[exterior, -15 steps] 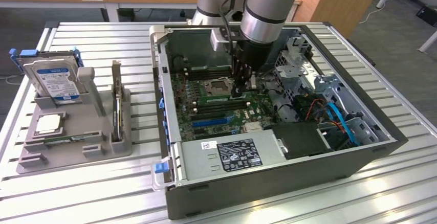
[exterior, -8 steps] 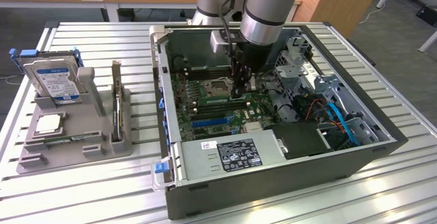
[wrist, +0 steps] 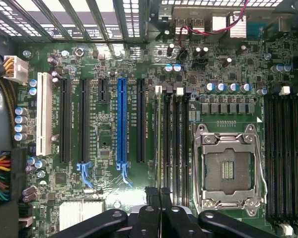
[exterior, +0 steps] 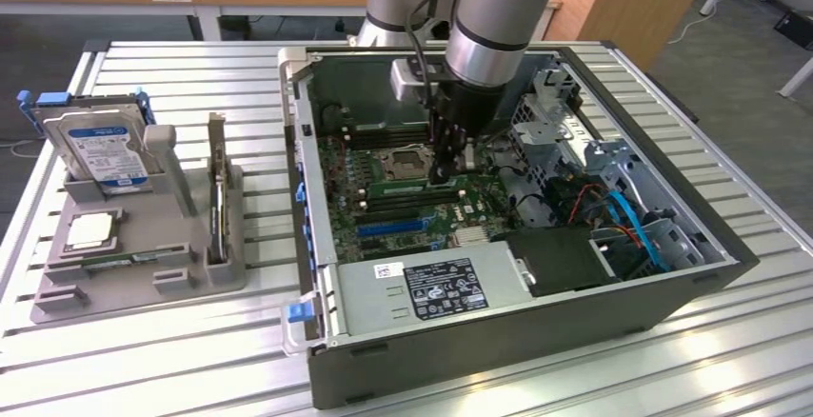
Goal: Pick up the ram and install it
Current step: 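Insert the ram into the slot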
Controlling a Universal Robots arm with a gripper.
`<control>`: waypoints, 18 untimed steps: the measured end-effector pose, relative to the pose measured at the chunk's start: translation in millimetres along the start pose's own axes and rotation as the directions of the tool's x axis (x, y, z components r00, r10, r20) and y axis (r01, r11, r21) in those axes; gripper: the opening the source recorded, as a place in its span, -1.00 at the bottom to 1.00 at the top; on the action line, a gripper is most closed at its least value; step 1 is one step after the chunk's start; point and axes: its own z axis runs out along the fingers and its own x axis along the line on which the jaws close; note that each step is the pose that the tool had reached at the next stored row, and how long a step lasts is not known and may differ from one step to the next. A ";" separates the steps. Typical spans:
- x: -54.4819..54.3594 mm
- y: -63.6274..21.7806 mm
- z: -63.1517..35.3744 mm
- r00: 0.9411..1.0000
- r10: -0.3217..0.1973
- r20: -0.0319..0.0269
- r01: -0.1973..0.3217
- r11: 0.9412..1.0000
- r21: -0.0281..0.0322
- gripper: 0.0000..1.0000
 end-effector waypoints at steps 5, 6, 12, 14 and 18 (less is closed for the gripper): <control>-1.1 -0.2 1.4 1.000 0.000 0.000 0.000 1.000 0.000 -0.76; -1.1 -0.5 1.9 1.000 0.000 0.000 0.000 1.000 0.000 -0.76; -1.1 -1.0 2.7 1.000 0.000 0.000 0.000 1.000 0.000 -0.76; -1.1 -1.7 2.7 1.000 0.000 0.000 0.000 1.000 0.000 -0.76; -1.1 -2.8 2.7 1.000 0.000 0.000 0.000 1.000 0.000 -0.76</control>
